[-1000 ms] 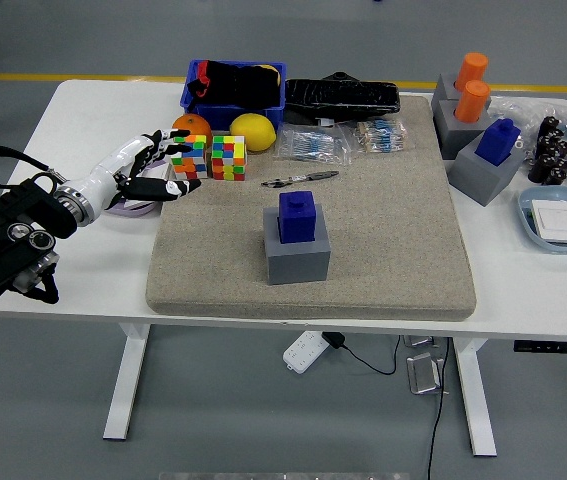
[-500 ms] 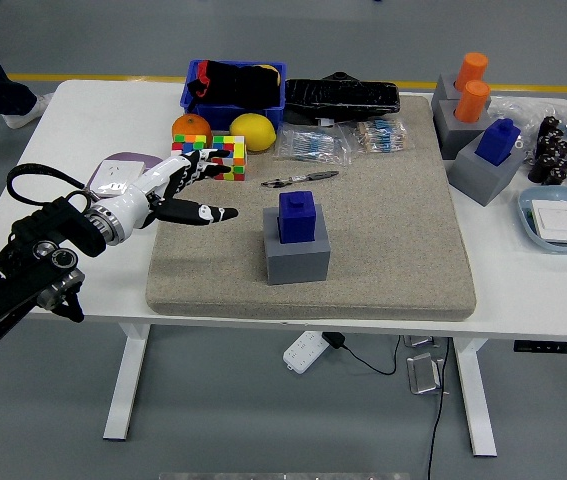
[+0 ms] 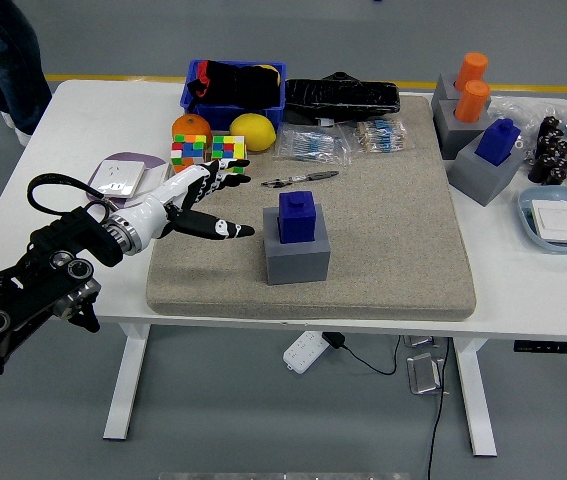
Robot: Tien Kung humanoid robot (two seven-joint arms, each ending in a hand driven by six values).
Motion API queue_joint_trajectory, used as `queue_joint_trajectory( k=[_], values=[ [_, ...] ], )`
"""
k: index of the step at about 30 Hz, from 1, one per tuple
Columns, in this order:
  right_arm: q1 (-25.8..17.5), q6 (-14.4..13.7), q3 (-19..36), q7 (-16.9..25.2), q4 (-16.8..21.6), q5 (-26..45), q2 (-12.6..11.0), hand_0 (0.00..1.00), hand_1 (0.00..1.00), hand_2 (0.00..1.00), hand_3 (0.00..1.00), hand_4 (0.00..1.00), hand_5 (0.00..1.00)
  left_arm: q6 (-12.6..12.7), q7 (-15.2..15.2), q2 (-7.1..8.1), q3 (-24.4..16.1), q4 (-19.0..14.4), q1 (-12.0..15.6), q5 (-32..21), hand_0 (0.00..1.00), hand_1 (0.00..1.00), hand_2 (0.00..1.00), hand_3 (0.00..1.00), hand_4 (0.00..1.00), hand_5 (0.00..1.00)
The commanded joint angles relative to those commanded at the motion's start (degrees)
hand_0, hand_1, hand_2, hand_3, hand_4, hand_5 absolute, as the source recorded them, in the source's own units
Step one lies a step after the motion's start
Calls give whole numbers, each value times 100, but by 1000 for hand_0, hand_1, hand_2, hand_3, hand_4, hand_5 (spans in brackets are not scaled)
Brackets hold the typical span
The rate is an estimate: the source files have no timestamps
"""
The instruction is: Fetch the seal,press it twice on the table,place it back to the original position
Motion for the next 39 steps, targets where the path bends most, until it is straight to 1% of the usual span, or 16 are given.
queue_joint_trajectory(
  k=[11,19,20,26,27,29,37,38,39],
  values=[
    [15,2,-97,9,13,34,-23,802,709,702,661,770,553,110,-86,-170,119,137,21,-12,998,920,877,963,930,2],
    [12,-3,-122,14,12,34,-27,802,709,703,661,771,553,242,-143,-316,122,109,29,-28,998,914,874,963,933,2],
    [11,-4,-126,14,11,33,-30,801,709,703,661,771,553,281,-157,-350,131,93,25,-29,992,909,860,961,910,2],
    [18,-4,-165,18,15,49,-37,801,709,703,661,771,553,433,-211,-556,212,102,-23,-26,992,909,860,961,910,2],
    [21,-2,-176,17,17,54,-35,801,709,702,661,772,552,447,-216,-589,228,109,-31,-27,986,887,827,959,899,2],
    [23,2,-197,16,24,65,-31,801,709,702,661,772,552,484,-224,-669,270,129,-50,-18,986,887,827,959,899,2],
    [11,0,-200,17,35,66,-35,802,709,703,662,774,550,617,-243,-869,357,206,-65,-14,984,868,814,959,881,2],
    [10,0,-197,16,34,66,-33,802,709,702,662,773,550,636,-249,-887,363,219,-63,-8,979,849,793,957,864,2],
    [10,1,-195,16,34,66,-31,802,709,702,662,773,550,657,-254,-910,370,241,-62,1,979,849,793,957,864,2]
  ],
)
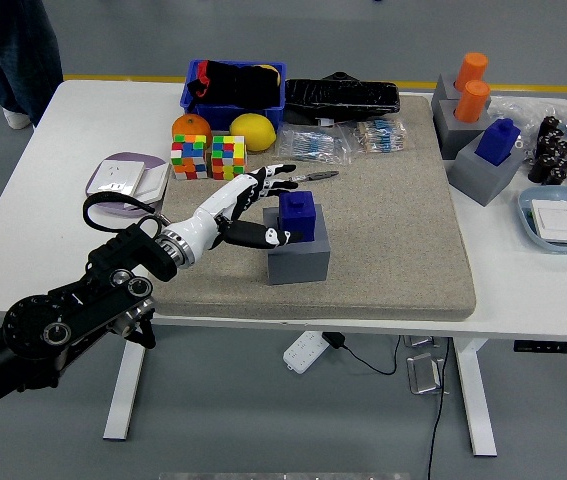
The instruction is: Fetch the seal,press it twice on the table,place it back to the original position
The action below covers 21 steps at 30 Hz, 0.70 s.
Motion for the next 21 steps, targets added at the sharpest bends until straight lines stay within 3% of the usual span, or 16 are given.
queue_joint_trajectory(
  k=[21],
  values=[
    [8,4,42,4,5,7,15,801,710,703,663,775,551,238,-119,-198,207,242,-28,35,967,828,761,945,801,2]
  ],
)
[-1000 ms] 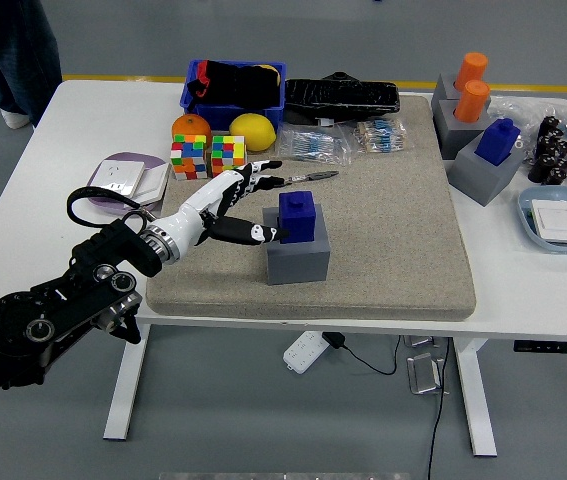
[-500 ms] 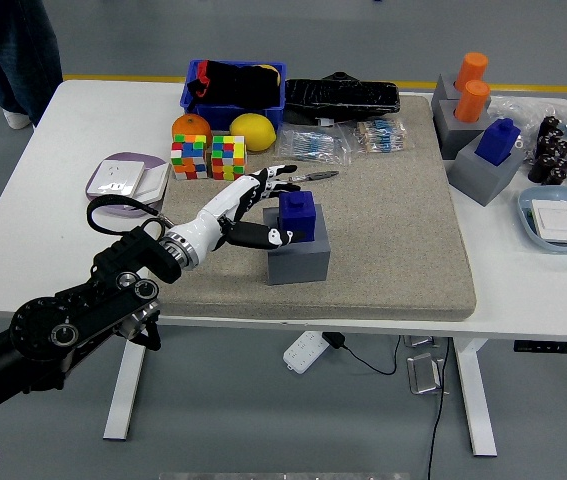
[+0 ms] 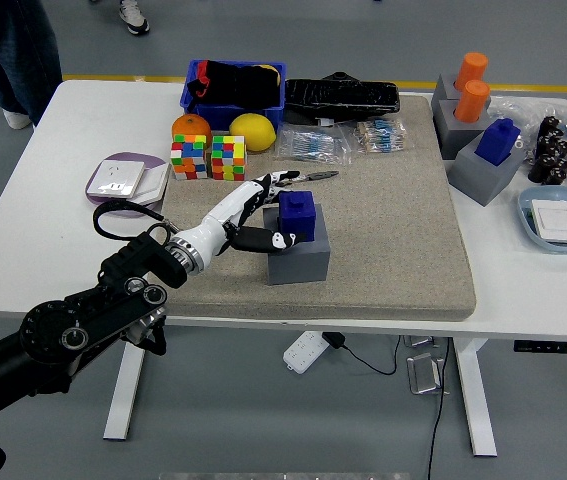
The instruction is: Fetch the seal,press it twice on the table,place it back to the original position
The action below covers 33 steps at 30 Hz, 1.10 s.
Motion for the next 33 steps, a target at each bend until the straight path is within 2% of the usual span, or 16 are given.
queue_joint_trajectory(
  k=[1,2,7,8,13,14,19,20,26,27,32,33],
  values=[
    [-1,2,2,0,0,2,2,801,710,703,663,775,551,9,-7,-3,8,-4,-3,-1,967,828,761,945,801,2],
    [0,2,4,0,0,0,4,801,710,703,663,775,552,27,-20,-10,13,-5,-5,3,959,806,731,941,757,2],
    [0,3,14,-1,-1,3,8,801,710,703,663,775,552,95,-71,-42,63,16,-10,1,959,806,731,941,757,2],
    [1,3,15,-1,-1,3,9,801,710,702,663,776,550,104,-79,-46,72,22,-9,0,939,757,667,926,695,2],
    [0,6,4,-3,1,8,13,801,710,702,663,776,550,200,-162,-70,161,75,0,-19,939,757,667,926,695,2],
    [-1,6,1,-4,1,8,12,800,710,702,663,777,551,220,-183,-71,175,80,3,-27,906,689,583,914,669,2],
    [-10,-1,-10,2,0,6,7,800,710,702,663,777,551,341,-294,-80,219,108,21,-54,906,689,583,914,669,2],
    [-10,-2,-15,3,0,7,6,801,710,702,664,777,553,355,-311,-81,225,113,23,-62,881,624,469,908,645,2],
    [-9,-18,-34,16,2,18,1,801,710,702,664,777,553,517,-516,-105,288,179,28,-164,881,624,469,908,645,2],
    [-9,-22,-37,19,2,21,-1,801,710,702,663,777,554,547,-558,-111,301,189,31,-183,868,548,432,890,632,2],
    [-11,-28,-56,26,5,29,-5,801,710,702,663,777,554,663,-719,-132,345,194,53,-268,868,548,432,890,632,2],
    [-14,-29,-61,27,5,30,-5,801,710,702,662,778,554,680,-744,-135,353,184,59,-280,860,511,404,880,622,2]
  ],
)
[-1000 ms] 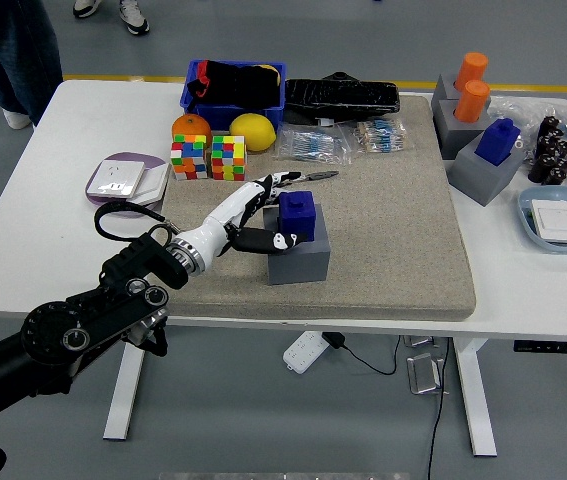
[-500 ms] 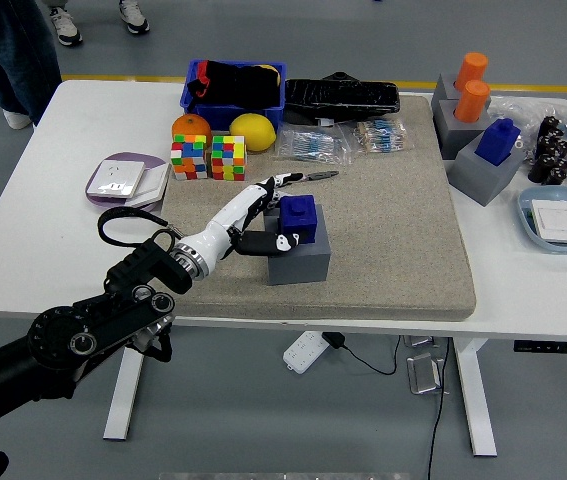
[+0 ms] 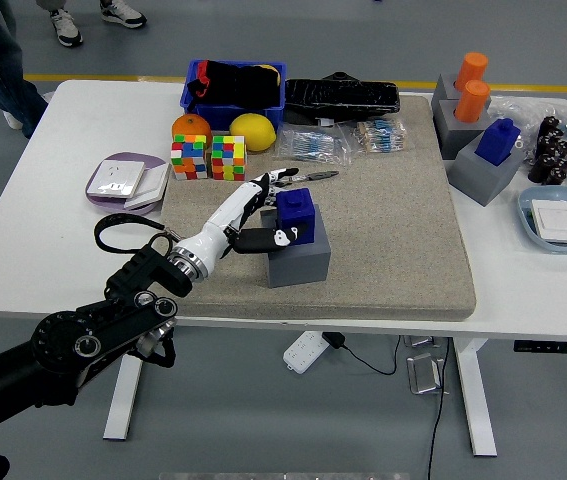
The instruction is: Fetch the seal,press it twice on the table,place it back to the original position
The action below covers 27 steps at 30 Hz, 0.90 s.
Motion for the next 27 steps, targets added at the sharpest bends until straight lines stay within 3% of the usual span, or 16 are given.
queue_joint_trajectory(
  k=[15,20,27],
  values=[
    [-15,-7,-12,7,0,7,-3,800,708,702,663,778,554,87,-102,69,-156,-200,-41,9,850,492,384,873,609,2],
    [-14,-4,18,7,0,6,0,801,709,702,663,778,555,-22,68,238,-276,-395,-142,117,850,494,383,872,604,2],
    [-22,-4,74,7,1,5,-10,800,709,702,663,778,555,-129,223,668,-366,-547,-329,216,849,496,380,873,604,2]
  ],
)
